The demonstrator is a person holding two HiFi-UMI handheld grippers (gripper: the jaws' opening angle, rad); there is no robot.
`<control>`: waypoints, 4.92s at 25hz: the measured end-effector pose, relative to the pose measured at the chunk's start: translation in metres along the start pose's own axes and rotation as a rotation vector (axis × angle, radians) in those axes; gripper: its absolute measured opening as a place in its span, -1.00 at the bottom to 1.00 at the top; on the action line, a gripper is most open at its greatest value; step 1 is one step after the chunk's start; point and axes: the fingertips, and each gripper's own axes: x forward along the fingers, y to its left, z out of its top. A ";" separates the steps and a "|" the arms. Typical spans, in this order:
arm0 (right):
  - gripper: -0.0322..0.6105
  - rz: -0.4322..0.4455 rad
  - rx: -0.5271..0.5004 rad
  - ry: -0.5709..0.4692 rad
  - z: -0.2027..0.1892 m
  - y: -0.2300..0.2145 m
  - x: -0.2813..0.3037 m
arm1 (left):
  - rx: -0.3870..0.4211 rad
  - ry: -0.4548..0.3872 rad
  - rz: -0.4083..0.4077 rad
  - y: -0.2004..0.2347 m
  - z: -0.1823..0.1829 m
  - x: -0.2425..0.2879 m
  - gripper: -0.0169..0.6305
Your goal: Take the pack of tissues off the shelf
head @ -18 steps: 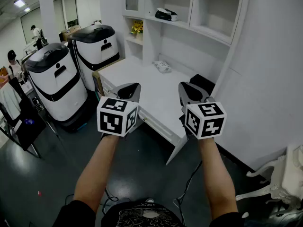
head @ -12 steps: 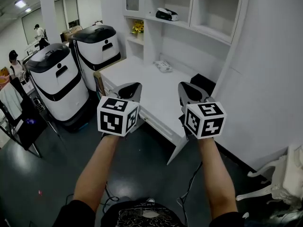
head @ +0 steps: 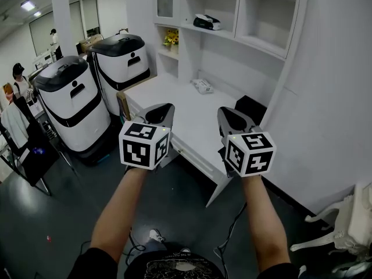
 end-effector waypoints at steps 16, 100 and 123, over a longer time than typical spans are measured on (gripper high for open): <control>-0.89 -0.011 0.014 0.012 -0.015 -0.012 0.094 | -0.035 -0.007 -0.044 0.074 -0.007 0.073 -0.26; -0.89 -0.323 0.080 0.044 -0.040 -0.229 0.532 | 0.486 -0.155 -0.630 0.274 0.146 0.586 0.04; -0.89 -0.613 0.145 0.063 -0.064 -0.245 0.514 | 0.994 -0.157 -0.891 0.210 0.152 0.635 -0.18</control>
